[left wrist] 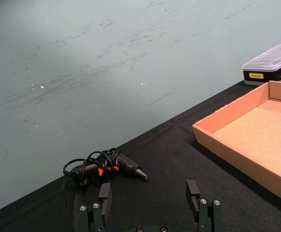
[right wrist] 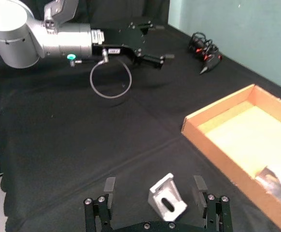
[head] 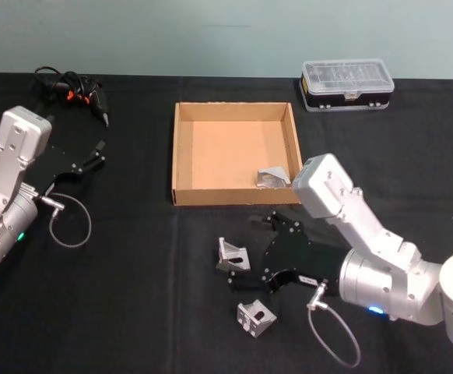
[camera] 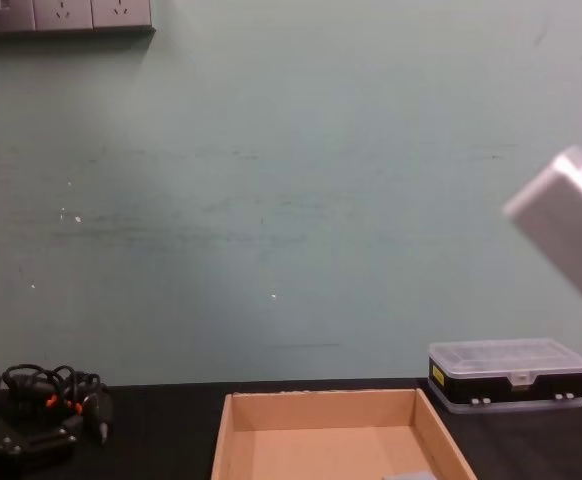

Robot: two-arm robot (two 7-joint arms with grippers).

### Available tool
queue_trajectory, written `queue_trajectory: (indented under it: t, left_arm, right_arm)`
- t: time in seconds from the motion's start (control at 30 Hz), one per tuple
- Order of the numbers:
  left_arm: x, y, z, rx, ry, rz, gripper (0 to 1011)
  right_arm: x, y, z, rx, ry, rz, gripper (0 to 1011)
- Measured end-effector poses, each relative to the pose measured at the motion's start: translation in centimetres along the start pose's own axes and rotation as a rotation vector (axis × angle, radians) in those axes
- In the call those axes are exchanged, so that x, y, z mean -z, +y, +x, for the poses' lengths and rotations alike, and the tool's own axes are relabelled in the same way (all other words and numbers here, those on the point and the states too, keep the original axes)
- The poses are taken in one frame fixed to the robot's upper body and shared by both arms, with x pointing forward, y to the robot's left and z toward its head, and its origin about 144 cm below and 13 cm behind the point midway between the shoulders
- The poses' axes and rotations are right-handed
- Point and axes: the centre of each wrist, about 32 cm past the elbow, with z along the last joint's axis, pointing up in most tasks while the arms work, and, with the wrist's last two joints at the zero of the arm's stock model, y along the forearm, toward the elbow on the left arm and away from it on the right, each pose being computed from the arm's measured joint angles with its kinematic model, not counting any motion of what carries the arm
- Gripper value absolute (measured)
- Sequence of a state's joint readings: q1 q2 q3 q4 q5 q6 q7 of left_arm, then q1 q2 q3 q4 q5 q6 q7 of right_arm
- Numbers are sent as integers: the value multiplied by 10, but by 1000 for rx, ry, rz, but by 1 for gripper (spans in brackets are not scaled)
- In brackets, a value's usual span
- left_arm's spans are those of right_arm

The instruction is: Use one hand to pick up the angle iron from the table and place it into the box.

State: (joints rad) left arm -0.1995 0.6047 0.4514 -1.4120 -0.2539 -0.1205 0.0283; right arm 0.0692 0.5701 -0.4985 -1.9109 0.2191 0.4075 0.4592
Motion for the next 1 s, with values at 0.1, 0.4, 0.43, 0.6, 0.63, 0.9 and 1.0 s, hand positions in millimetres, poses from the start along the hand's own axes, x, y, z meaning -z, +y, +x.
queue_trajectory:
  t: [0.1, 0.4, 0.43, 0.6, 0.63, 0.9, 1.0]
  left_arm:
    - [0, 0, 0, 0, 0, 0, 1011]
    - [0, 0, 0, 0, 0, 0, 1011]
    - [0, 0, 0, 0, 0, 0, 1011]
    - [0, 0, 0, 0, 0, 0, 1011]
    - [0, 0, 0, 0, 0, 0, 1011]
    - [0, 0, 0, 0, 0, 0, 1011]
    - [0, 0, 0, 0, 0, 0, 1011]
  right_arm:
    - [0, 2, -2, 0, 5, -11, 1000]
    - [-5, 18, -15, 39, 68, -96, 1000]
    - [-6, 19, -15, 42, 72, -101, 1002]
    - [-11, 25, -16, 53, 97, -133, 1002]
    - [-12, 27, -15, 55, 103, -142, 1002]
    - [-18, 36, -14, 67, 148, -198, 1002]
    - [-19, 40, -14, 68, 161, -211, 1002]
